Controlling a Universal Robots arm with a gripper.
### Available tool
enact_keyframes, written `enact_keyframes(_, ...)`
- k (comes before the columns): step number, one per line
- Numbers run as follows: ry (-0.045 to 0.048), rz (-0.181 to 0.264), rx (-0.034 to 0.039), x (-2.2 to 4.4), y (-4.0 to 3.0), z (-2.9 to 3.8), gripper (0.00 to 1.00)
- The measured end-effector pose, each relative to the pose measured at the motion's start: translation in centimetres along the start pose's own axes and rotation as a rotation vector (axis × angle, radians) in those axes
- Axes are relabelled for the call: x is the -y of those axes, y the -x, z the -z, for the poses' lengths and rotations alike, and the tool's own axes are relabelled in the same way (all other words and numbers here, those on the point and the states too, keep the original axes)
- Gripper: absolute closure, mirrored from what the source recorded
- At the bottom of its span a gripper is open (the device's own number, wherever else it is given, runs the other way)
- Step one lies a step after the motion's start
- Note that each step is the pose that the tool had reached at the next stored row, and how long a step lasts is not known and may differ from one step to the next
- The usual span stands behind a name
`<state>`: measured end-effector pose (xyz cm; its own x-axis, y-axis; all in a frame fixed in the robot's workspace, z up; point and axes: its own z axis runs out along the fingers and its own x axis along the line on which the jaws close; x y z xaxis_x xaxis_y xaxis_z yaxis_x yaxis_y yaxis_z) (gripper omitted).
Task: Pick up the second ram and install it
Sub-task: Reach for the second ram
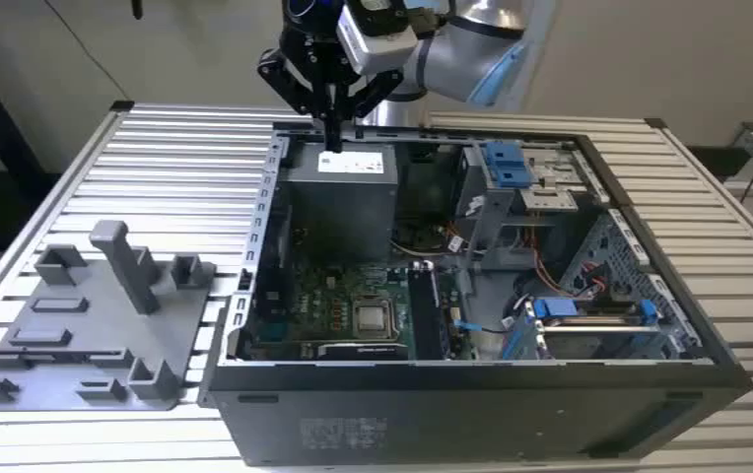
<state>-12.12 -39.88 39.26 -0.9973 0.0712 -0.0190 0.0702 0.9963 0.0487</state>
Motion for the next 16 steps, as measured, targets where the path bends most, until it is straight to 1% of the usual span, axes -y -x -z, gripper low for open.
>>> enact_keyframes(11, 0.0000, 0.000, 0.0000, 0.00, -0.06, 0.00, 0.89)
enact_keyframes(16, 0.0001, 0.000, 0.0001, 0.04, -0.51, 0.01, 0.89)
